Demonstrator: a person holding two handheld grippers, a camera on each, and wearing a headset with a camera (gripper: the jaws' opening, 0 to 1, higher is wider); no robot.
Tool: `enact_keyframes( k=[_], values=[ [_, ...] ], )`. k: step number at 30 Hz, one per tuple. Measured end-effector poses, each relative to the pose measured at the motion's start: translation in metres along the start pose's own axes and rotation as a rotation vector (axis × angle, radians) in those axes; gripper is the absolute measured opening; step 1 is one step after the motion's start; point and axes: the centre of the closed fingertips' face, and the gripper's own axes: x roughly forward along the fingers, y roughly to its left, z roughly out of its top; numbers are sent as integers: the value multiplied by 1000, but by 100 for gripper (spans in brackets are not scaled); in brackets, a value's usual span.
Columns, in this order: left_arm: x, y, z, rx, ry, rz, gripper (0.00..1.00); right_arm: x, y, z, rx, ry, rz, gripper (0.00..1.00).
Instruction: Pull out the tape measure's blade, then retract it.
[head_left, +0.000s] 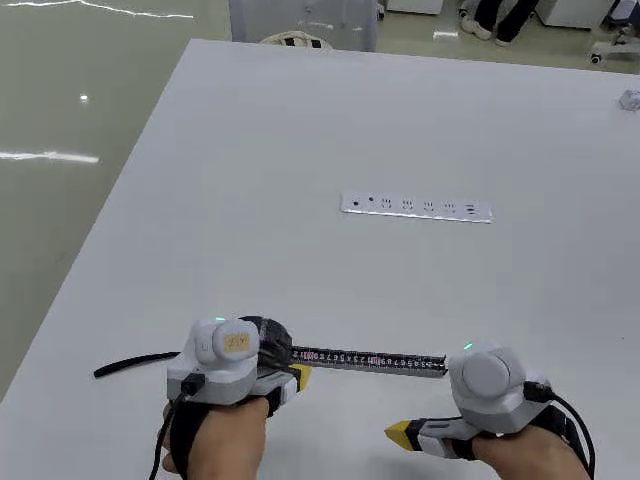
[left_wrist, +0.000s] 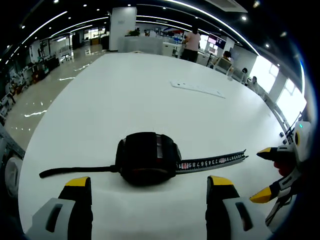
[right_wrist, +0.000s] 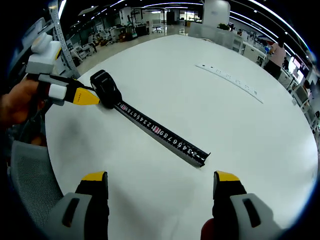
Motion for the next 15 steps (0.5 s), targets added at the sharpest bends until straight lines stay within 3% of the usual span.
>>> enact_keyframes(
  k=[4, 12, 15],
  values=[
    [3, 0, 2, -4, -1, -2, 91, 4, -4, -1, -68, 4, 7, 87],
    [8, 0, 3, -8, 4, -8, 88, 9, -5, -2, -97, 10, 24, 85],
    [11, 1, 6, -12, 2, -4, 87, 12, -8, 3, -152, 1, 43, 85]
  ],
)
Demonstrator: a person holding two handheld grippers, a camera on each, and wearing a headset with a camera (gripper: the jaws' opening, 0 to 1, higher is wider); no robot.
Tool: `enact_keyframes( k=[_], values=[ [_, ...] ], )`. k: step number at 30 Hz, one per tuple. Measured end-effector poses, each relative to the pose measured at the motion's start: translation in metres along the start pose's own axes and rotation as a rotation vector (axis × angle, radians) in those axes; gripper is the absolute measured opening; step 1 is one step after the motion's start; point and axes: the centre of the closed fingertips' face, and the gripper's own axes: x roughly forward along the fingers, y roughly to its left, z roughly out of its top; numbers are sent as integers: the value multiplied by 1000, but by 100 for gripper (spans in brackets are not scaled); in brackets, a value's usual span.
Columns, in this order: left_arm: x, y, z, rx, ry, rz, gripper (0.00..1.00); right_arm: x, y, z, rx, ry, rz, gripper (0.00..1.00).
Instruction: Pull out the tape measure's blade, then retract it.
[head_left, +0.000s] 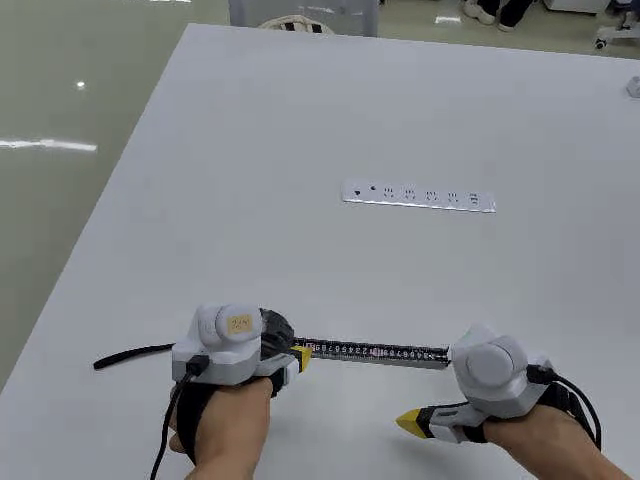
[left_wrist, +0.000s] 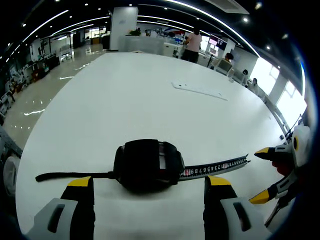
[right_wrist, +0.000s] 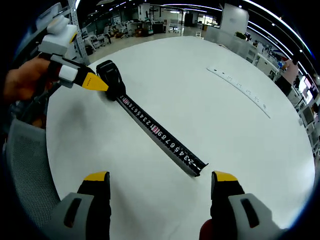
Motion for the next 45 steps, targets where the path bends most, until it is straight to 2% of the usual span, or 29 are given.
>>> enact_keyframes(
  k=[4, 6, 8, 11, 14, 20, 21, 27, 37, 45],
  values=[
    [2, 1, 2, -7, -1, 5, 87, 3, -3, 4, -76, -7, 17, 82],
    [4, 2, 2, -8, 4, 11, 86, 4, -8, 7, -153, -7, 1, 79],
    [6, 2, 1, -9, 8, 15, 85, 6, -8, 5, -151, 4, 13, 78],
    [6, 2, 2, -16, 5, 15, 85, 8, -12, 5, -191, 20, 10, 78],
    [8, 2, 3, -21, 4, 15, 84, 9, -15, 8, -197, 12, 16, 77],
    [9, 2, 4, -22, 4, 15, 83, 10, -16, 8, -209, 13, 18, 67],
    [13, 2, 7, -21, 3, 13, 83, 13, -22, 10, -312, 19, 39, 66],
    [16, 3, 11, -23, -4, 10, 81, 16, -31, 9, -370, 42, 55, 62],
    [21, 6, 12, -29, -1, 16, 78, 19, -39, 4, -469, 78, 98, 52],
    [24, 6, 13, -37, -3, 13, 77, 22, -47, 0, -517, 108, 126, 44]
  ],
)
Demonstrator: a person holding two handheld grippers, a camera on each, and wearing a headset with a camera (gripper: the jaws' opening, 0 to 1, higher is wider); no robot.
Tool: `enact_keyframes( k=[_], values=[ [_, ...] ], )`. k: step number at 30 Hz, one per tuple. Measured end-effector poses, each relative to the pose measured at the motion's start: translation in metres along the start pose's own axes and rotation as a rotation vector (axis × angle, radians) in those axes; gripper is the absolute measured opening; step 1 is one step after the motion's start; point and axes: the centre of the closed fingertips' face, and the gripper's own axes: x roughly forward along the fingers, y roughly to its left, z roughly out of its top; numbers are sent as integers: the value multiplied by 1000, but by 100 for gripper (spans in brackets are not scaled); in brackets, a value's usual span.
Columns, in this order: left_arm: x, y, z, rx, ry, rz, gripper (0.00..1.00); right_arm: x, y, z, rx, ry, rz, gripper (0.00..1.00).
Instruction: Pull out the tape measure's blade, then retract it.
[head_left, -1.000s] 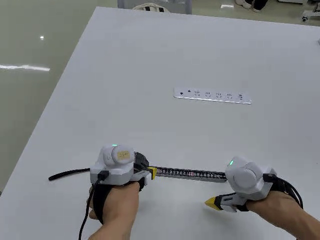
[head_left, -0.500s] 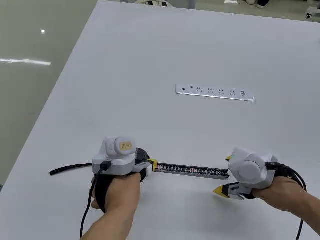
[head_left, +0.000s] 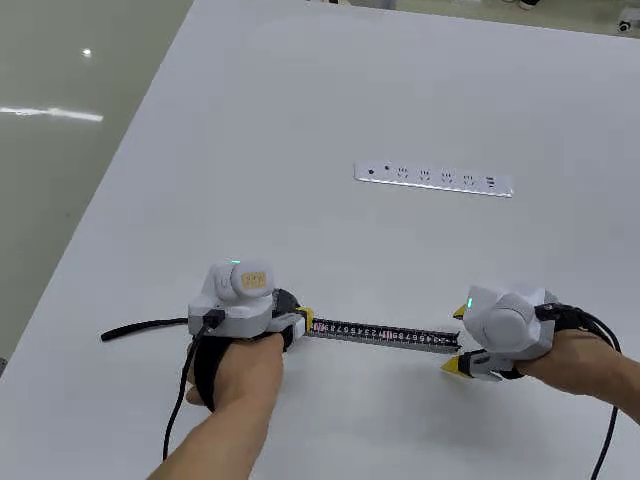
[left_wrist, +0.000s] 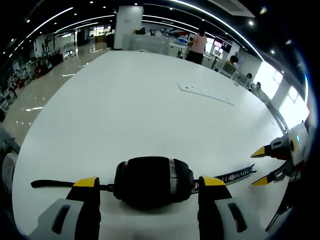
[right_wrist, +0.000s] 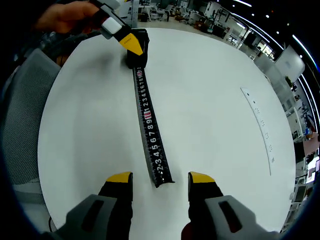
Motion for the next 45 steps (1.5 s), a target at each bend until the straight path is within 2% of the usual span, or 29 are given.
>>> enact_keyframes(
  k=[6, 12, 26, 45],
  values=[
    [1, 0, 0, 0, 0, -4, 76, 1, -5, -4, -34, -1, 22, 34],
    [1, 1, 1, 2, -1, -6, 75, 3, -4, -7, -46, 13, 42, 32],
    [2, 0, 2, 4, 0, -15, 72, 7, -4, -9, -90, 14, 80, 20],
    [3, -3, 2, 4, 4, -28, 67, 9, -1, -11, -79, -4, 134, 16]
  ],
)
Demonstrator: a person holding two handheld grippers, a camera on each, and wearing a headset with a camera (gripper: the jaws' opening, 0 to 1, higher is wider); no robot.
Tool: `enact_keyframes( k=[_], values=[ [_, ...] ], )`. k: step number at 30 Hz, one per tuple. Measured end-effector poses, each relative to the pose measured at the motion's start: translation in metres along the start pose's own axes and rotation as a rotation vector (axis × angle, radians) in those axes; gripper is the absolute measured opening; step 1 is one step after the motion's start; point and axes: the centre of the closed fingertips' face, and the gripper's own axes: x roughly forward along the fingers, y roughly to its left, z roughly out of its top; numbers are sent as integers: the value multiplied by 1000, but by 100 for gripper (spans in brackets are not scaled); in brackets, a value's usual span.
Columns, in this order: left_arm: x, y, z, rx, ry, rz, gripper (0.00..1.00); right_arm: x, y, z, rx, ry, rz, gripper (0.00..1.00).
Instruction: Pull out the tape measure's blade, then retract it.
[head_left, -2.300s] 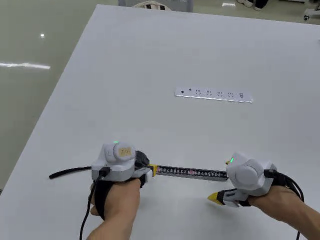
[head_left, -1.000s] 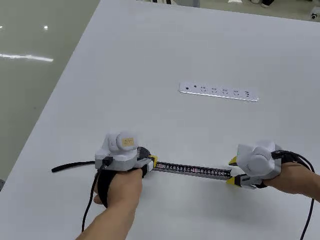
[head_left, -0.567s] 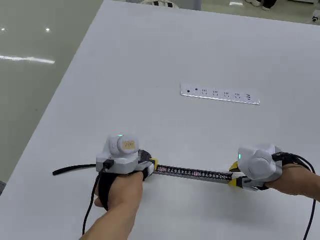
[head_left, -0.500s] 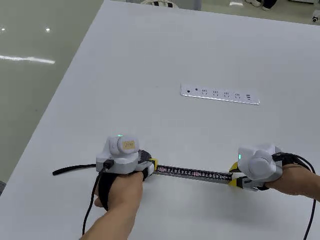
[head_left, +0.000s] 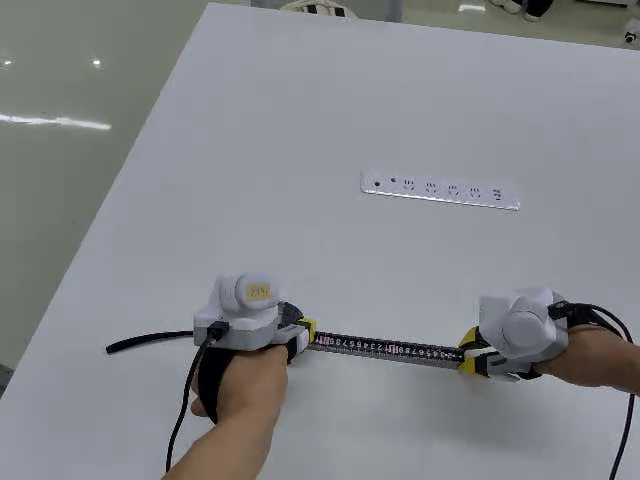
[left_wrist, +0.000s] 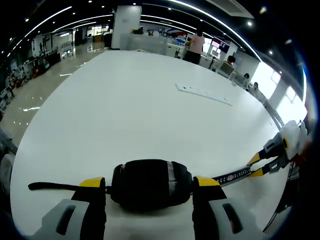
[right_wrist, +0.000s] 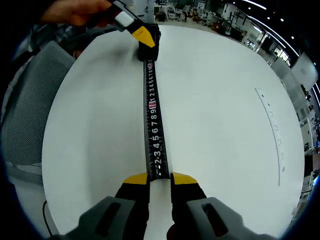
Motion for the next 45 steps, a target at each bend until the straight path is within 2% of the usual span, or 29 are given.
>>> enact_keyframes(
  k=[6, 7, 15, 32, 37, 45],
  values=[
    [0, 0, 0, 2, 0, -1, 65, 0, 0, 0, 5, 1, 3, 15],
    [0, -3, 0, 1, 2, -11, 64, 0, 1, 1, 1, 1, 23, 15],
    [0, -3, 0, 7, 0, -12, 62, 1, 1, 0, -25, -3, 47, 15],
    [-1, -3, 0, 35, -28, -12, 60, 1, 1, 1, -35, -1, 49, 14],
    [-1, -3, 0, 43, -26, -17, 59, 3, -2, 5, -8, -18, 50, 14],
    [-1, -3, 0, 41, -22, -20, 59, 7, -3, 17, -30, -13, 56, 14]
  ],
)
